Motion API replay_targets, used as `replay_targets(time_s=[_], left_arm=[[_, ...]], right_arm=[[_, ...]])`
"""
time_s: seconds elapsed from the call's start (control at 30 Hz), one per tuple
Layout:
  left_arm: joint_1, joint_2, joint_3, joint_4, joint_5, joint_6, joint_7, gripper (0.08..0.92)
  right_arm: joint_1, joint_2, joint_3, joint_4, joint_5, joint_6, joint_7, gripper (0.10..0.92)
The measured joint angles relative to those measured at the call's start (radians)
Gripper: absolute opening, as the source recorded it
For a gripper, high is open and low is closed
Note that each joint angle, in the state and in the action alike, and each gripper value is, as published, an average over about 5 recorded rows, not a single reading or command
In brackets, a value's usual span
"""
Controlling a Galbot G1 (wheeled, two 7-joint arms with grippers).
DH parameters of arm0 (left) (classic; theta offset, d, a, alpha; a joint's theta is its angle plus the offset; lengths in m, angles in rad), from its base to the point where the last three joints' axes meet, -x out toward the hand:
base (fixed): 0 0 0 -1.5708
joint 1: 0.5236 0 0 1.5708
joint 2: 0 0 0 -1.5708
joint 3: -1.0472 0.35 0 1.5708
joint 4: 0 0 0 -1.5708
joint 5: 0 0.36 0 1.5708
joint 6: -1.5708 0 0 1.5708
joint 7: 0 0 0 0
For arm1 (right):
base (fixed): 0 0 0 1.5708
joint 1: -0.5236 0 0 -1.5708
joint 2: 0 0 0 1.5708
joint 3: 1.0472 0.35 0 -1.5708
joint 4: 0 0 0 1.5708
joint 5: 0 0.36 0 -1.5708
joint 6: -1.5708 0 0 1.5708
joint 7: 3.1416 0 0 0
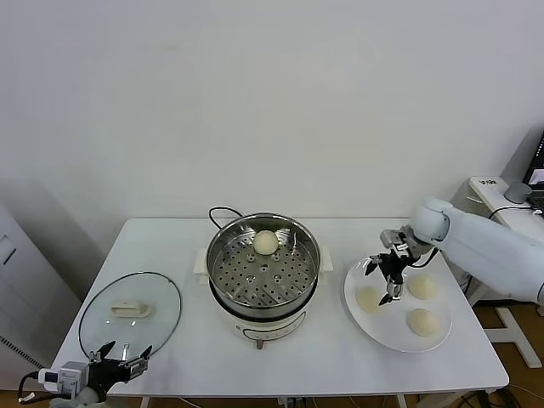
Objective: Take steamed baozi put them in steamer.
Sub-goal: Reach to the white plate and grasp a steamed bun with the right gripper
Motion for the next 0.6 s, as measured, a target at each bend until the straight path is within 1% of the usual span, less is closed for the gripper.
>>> replay_targets(time_s=[0.17,0.27,0.43,0.6], left_arm=[[0.000,-0.001,0.002,0.002,0.001,-0.001,0.000,0.823],[0.001,-0.002,0.003,0.003,0.001,-0.001,0.000,0.823],[0.001,-0.002,0.004,0.006,0.002,-0.002,0.000,0.823],[0.001,-0.002,0.006,0.007,0.003,-0.002,0.000,0.823]], right_arm=[[-0.038,0.012,0.033,-0.014,-0.032,-0.001,0.010,0.819],[-0.059,0.017,0.052,-0.021,-0.051,-0.001,0.012,0.787],[-0.089,0.023,0.082,-0.032,-0.081,-0.001,0.014,0.704],[-0.113,0.024,0.110,-0.037,-0.104,0.001,0.017,0.577]])
